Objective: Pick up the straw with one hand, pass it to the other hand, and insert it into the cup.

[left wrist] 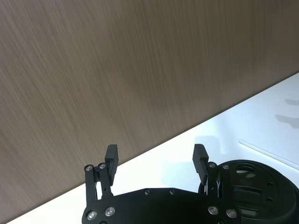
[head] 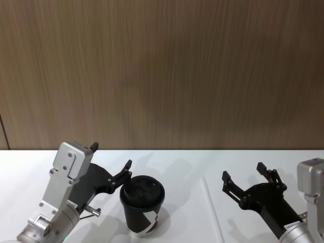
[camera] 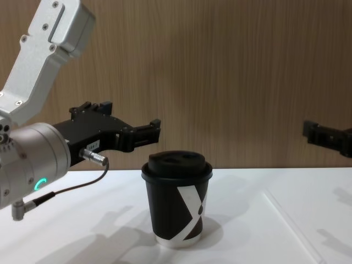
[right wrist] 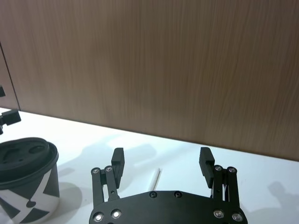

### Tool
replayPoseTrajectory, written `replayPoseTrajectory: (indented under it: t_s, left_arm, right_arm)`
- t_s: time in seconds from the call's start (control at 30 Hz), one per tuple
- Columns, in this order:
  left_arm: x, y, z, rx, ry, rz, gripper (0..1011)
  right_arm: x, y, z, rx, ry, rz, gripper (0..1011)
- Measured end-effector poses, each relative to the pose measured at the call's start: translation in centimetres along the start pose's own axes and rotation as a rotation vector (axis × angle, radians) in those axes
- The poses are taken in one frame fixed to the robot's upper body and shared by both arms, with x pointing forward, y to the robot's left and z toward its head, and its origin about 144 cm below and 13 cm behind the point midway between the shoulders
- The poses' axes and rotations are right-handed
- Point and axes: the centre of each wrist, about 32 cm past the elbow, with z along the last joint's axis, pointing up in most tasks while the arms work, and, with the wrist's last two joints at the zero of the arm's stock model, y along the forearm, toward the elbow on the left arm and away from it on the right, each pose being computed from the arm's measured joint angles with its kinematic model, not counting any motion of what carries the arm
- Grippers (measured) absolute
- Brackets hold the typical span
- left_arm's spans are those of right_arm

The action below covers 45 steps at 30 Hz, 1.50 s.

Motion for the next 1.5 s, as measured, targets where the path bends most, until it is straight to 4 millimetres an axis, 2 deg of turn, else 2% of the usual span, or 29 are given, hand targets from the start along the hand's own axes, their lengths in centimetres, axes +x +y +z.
replayPoseTrajectory:
  t_s: [0.4, 0.8, 1.17, 1.5]
  left_arm:
    - [0.0, 0.0, 0.0, 0.0, 0.0, 0.0, 1003]
    - [0.0, 0.0, 0.0, 0.0, 0.0, 0.0, 1003]
    - [0.0, 0.0, 0.0, 0.0, 0.0, 0.0, 1003]
    - [0.0, 0.0, 0.0, 0.0, 0.0, 0.0, 1003]
  right_arm:
    - [0.0, -0.6, 1.8, -0.123, 0.001, 0.031, 1001]
    - [-1.0, -0.4, 3.5, -0.286, 0.032, 0.068, 1001]
    - [-2.5, -0.1, 3.5, -0.415, 0.044, 0.081, 1001]
    - [-3.1, 0.0, 2.8, -0.488, 0.025, 0.06, 1001]
